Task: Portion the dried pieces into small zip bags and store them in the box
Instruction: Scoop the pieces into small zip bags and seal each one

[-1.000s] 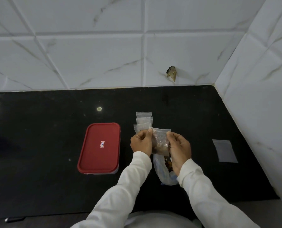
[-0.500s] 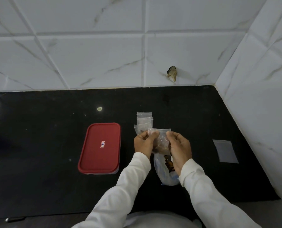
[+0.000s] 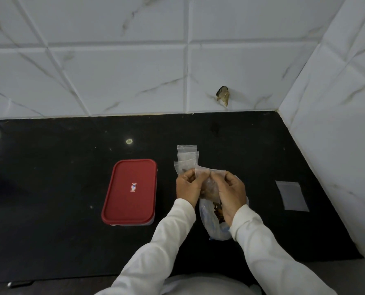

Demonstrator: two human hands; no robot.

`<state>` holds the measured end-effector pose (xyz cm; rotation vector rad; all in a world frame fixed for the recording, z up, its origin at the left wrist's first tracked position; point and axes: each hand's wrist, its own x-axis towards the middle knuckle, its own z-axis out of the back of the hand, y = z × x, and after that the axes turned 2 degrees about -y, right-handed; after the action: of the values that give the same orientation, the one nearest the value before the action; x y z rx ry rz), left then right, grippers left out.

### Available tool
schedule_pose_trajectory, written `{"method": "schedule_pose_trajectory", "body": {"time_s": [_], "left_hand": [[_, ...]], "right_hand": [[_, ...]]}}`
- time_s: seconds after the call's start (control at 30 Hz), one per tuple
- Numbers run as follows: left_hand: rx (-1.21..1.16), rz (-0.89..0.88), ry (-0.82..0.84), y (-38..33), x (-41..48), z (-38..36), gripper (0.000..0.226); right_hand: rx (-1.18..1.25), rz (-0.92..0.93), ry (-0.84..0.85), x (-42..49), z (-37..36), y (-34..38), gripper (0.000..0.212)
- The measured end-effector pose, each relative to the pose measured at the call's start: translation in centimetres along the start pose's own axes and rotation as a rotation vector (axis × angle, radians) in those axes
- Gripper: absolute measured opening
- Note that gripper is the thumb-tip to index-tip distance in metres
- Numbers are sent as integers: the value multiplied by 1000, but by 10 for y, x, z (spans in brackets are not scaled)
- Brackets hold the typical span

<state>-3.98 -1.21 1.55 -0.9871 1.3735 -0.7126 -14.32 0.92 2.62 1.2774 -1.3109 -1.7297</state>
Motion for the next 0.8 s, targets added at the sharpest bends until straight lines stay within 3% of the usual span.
{"method": "schedule_pose_trajectory", "body": {"time_s": [0.07,0.17,0.37,0.5,0.63,0.8], "left_hand": [[-15,15,1,-1,-2,-3,15],[-28,41,-5,-2,-2,-2,13],[-77,82,-61,-4,-5,-5,6],[-24,103,6,-3,-4,0,19],[3,110,1,-4,-3,0,23],[-72,170,-23,-6,-4,-2,11]], "right_hand": [[-41,3,10,3,1,0,3],[-172,-82,42,8,6,-3,27],[-78,-109,-16,3,7,-1,13],[-31,-116,-23,4,10,0,9],[-45,-105,-8,2,11,1,11],[-8,-177,-40,-1,9,0,18]]}}
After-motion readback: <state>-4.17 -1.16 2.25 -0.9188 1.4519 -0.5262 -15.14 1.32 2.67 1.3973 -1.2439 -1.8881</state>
